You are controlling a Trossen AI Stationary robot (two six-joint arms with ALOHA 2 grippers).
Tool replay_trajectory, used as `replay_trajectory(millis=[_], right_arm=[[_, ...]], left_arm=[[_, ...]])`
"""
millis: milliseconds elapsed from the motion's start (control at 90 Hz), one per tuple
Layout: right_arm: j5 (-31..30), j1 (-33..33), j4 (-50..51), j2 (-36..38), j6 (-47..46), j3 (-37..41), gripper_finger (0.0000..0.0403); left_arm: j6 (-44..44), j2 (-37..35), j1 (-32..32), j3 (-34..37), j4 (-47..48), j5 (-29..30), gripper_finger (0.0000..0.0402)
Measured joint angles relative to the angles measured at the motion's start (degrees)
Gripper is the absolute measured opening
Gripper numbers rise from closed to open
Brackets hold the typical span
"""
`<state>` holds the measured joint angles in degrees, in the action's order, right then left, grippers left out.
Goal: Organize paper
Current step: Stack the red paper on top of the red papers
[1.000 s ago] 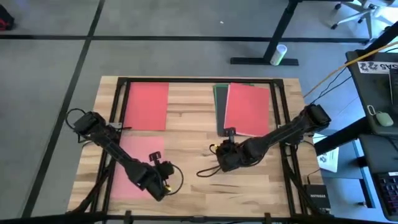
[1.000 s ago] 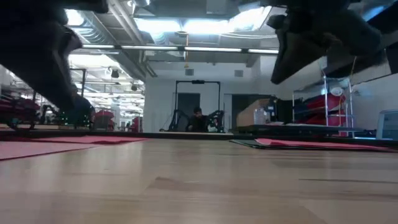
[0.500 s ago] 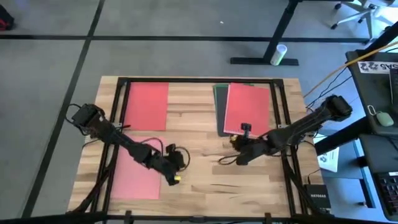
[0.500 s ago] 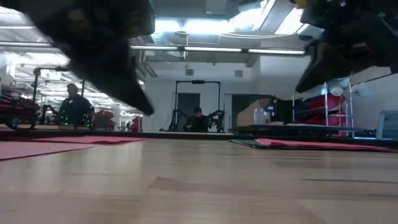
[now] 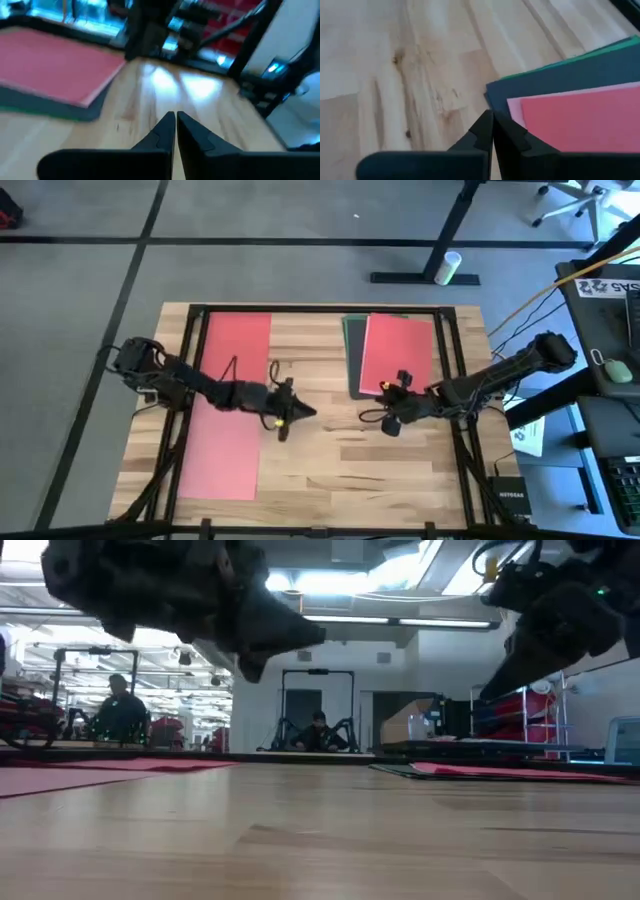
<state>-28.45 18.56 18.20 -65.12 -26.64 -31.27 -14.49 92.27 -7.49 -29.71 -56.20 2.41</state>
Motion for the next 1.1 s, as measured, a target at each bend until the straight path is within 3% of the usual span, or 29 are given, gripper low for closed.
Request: replay_trajectory(millis=[211,567,822,1100], right_arm=[[-0.5,-3.3,-0.1,-0.9,-0.1,0.0,0.0013],[-0.5,-8.9,0.1,-11.1,1.9,-1.5,0.0096],[1.4,-13.2,-0.1,-16.4,5.9,-5.0,0.0101],[1.5,-13.8,-0.1,-22.0,7.8,-8.0,0.0101]], left_arm=[[1.5,0.0,5.7,2.1,-3.0,-3.5,0.0],[3.0,0.0,13.3,2.4,5.1,-6.9,0.0],[3.0,0.0,17.1,2.4,11.2,-6.9,0.0],[2.9,0.0,18.5,2.4,11.5,-6.9,0.0]])
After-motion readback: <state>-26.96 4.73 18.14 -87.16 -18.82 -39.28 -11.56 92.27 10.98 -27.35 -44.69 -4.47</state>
